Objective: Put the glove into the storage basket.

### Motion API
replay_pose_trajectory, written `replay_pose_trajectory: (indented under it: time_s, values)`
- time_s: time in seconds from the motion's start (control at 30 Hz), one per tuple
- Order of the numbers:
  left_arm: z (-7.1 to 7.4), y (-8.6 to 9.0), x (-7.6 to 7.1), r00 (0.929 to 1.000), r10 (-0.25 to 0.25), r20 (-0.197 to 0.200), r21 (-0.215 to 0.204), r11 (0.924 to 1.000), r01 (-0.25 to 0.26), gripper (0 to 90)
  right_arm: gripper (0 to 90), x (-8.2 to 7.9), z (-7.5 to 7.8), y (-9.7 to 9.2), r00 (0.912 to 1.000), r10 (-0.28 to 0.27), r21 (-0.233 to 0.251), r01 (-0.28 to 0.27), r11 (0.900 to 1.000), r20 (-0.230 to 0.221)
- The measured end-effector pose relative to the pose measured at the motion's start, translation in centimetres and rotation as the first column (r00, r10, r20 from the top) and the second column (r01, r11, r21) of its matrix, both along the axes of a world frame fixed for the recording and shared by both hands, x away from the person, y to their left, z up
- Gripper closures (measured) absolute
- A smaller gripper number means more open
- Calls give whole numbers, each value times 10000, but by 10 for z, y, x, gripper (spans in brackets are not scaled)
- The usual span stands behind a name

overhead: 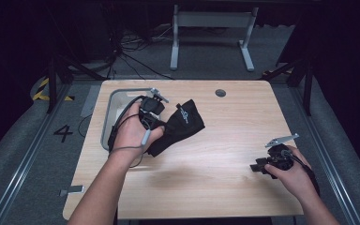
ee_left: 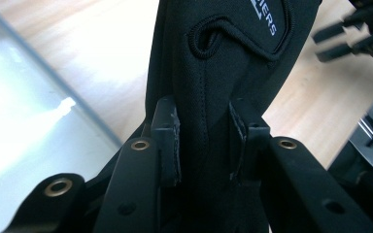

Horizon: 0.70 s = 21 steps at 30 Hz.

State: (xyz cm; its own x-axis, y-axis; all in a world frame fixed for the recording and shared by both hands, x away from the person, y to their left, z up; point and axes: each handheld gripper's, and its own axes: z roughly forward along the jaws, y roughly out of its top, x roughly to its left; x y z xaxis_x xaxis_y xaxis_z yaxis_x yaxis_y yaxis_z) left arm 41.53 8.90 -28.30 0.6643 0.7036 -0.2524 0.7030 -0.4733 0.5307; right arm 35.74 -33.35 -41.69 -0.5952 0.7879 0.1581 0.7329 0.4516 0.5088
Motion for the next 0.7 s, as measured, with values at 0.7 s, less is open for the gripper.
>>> replay_pose_trajectory:
  time_s: [0.7]
  values:
    - [-17, 60, 65, 9563, 2880, -499, -754, 9537, -2912, 685, 563, -10, -4, -10, 9991, -417, -50, 417, 9991, -77]
